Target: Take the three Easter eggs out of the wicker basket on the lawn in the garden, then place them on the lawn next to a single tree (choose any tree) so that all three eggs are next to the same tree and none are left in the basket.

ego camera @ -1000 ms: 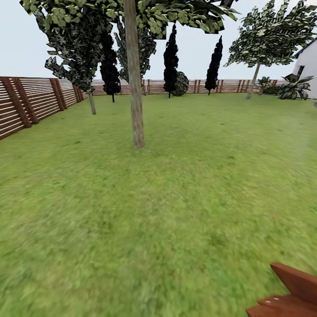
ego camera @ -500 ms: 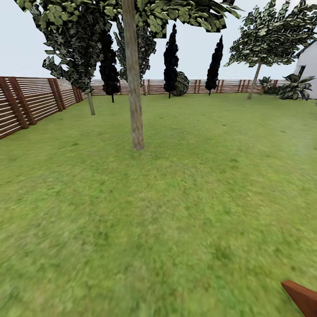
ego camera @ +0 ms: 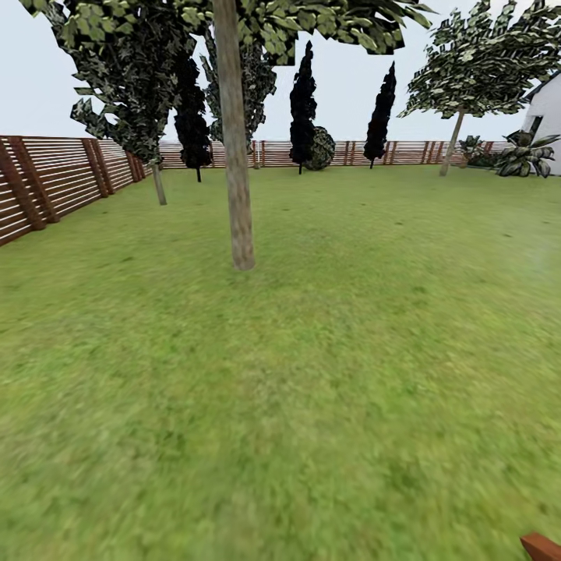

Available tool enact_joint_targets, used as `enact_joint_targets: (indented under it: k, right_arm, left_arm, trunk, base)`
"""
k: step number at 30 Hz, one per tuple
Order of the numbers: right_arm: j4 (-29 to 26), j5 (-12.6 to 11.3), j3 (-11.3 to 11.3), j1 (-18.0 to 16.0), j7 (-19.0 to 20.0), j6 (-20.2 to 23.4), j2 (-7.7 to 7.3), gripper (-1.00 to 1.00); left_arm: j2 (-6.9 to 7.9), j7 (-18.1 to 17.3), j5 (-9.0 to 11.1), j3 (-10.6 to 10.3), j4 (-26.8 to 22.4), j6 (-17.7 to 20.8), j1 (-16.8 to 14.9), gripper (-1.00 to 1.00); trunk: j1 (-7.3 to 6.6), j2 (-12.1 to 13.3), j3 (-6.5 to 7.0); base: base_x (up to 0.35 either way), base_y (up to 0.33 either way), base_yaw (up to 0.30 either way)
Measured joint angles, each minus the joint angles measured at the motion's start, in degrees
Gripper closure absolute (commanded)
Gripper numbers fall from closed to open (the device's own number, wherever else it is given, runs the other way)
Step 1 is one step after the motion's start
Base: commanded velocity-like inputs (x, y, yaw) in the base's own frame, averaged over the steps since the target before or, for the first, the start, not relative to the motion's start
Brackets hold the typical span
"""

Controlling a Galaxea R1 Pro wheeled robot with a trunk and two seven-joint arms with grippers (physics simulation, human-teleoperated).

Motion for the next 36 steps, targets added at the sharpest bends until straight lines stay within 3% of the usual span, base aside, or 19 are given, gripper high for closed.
enact_joint_targets:
  k: [36]
  right_arm:
    - [0.0, 0.0, 0.0, 0.0, 0.0, 0.0, -0.01, -1.0]
  left_arm:
    - [0.0, 0.0, 0.0, 0.0, 0.0, 0.0, 0.0, -1.0]
  trunk:
    - [0.0, 0.0, 0.0]
  base:
    - [0.326, 0.0, 0.0]
